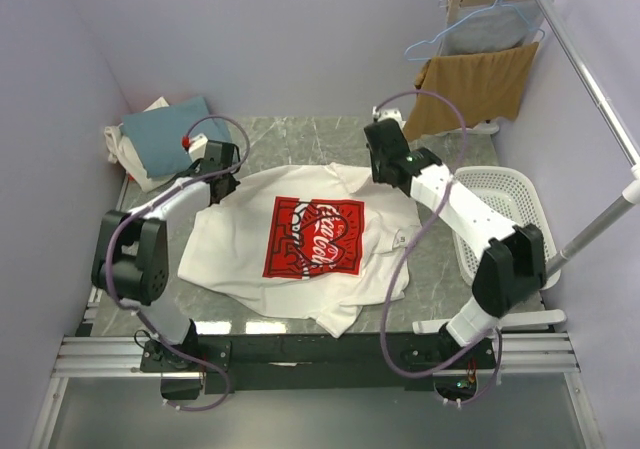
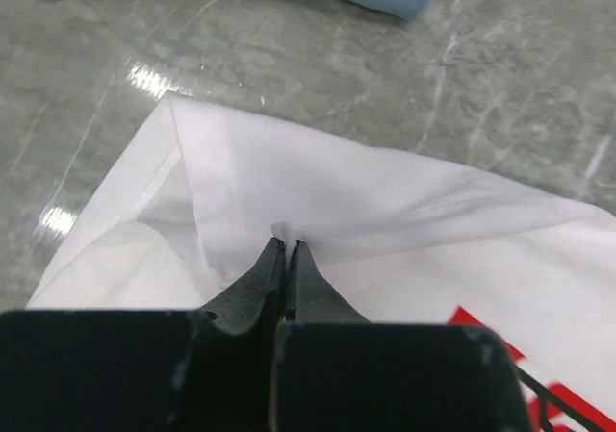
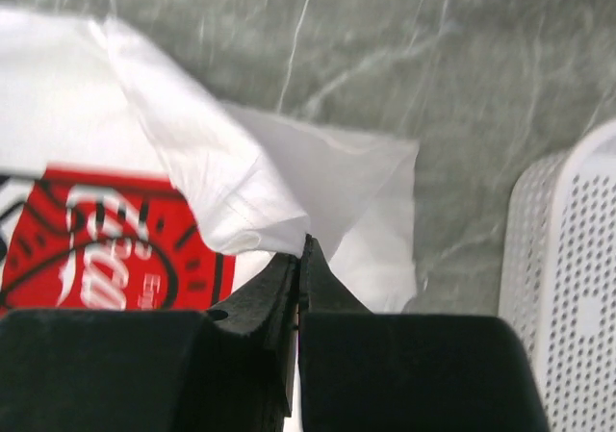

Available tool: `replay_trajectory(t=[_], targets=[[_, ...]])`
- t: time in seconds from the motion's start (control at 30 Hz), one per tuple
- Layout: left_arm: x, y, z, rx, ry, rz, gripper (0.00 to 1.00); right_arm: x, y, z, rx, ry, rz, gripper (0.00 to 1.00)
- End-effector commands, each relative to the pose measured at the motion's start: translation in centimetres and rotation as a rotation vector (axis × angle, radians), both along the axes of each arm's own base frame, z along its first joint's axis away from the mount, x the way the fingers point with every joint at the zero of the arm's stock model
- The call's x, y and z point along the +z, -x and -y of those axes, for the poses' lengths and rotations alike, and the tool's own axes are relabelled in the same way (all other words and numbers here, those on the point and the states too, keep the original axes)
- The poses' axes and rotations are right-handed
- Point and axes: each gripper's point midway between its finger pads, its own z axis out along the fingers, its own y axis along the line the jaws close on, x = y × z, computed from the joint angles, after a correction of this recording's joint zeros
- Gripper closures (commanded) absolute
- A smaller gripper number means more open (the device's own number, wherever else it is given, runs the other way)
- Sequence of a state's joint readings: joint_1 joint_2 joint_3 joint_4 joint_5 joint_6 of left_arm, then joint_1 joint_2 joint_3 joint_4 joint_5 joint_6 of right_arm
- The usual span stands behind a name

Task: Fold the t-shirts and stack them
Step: Fold the flattened tshirt in 1/3 of the way

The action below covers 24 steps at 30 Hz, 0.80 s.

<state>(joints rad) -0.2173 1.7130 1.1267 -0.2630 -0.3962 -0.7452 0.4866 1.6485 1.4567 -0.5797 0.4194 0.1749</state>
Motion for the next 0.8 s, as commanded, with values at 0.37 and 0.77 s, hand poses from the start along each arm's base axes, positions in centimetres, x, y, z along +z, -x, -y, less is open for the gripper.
replay_trajectory(t=[0.37,0.77], targets=[[-2.2,9.1,-6.3,0.278,-0.137,-0.119,0.99,-5.2,12.2,2.1,-0.103,-0.132,-0.159,1.00],[-3.1,8.4,-4.8,0.155,-0.074,-0.120,0.27,-5.9,15.5,2.9,-0.133,-0.113,-0.192,0.84]])
